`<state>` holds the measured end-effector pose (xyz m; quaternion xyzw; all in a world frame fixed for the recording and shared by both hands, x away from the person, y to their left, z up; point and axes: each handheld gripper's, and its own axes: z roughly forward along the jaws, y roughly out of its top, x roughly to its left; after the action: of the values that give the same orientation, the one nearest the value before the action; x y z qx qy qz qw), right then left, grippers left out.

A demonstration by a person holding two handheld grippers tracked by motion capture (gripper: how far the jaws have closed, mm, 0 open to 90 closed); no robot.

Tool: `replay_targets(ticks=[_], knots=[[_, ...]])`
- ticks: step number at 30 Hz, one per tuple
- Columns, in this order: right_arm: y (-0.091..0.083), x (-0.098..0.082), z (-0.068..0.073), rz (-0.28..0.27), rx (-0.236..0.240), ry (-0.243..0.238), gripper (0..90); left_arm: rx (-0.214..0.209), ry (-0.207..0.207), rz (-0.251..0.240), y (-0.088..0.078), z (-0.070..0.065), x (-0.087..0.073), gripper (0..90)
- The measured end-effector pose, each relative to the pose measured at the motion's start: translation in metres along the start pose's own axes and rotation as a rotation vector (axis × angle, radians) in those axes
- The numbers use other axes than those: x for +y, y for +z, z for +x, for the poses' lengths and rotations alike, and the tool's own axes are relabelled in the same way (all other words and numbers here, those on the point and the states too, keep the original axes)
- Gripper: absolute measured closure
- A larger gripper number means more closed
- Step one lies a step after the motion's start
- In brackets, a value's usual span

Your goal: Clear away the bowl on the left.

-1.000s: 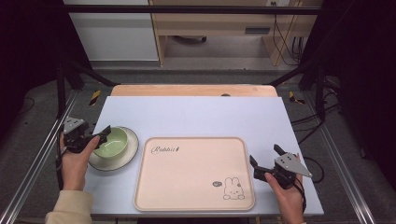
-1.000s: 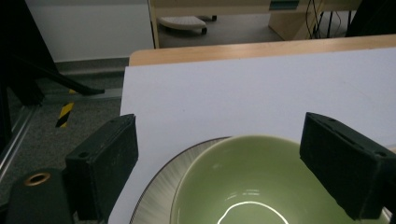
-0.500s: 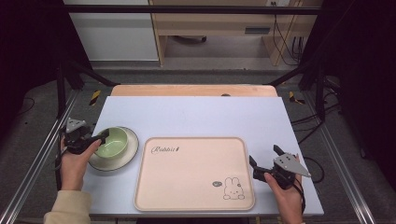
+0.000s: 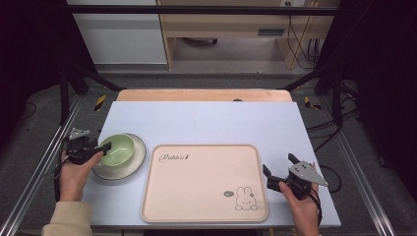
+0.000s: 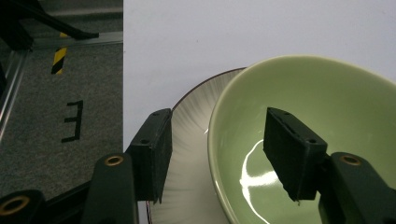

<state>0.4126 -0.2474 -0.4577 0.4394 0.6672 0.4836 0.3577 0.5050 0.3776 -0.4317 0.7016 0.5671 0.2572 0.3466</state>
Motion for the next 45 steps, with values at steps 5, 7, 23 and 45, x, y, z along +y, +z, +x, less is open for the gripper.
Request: replay_targets(ticks=[5, 7, 23, 45], knots=[[0.000, 0.000, 0.000, 0.001, 0.003, 0.001, 4.4, -0.003, -0.011, 0.002, 0.000, 0.002, -0.002, 49.0], [0.000, 0.000, 0.000, 0.003, 0.004, 0.002, 4.4, -0.011, -0.015, 0.008, 0.001, 0.002, -0.003, 51.5], [0.001, -0.001, 0.000, 0.015, 0.009, 0.002, 4.4, -0.020, -0.017, 0.041, 0.005, 0.005, -0.008, 62.7], [0.002, -0.002, 0.001, 0.021, 0.014, 0.001, 4.5, -0.022, -0.019, 0.078, 0.008, 0.003, -0.010, 74.1]])
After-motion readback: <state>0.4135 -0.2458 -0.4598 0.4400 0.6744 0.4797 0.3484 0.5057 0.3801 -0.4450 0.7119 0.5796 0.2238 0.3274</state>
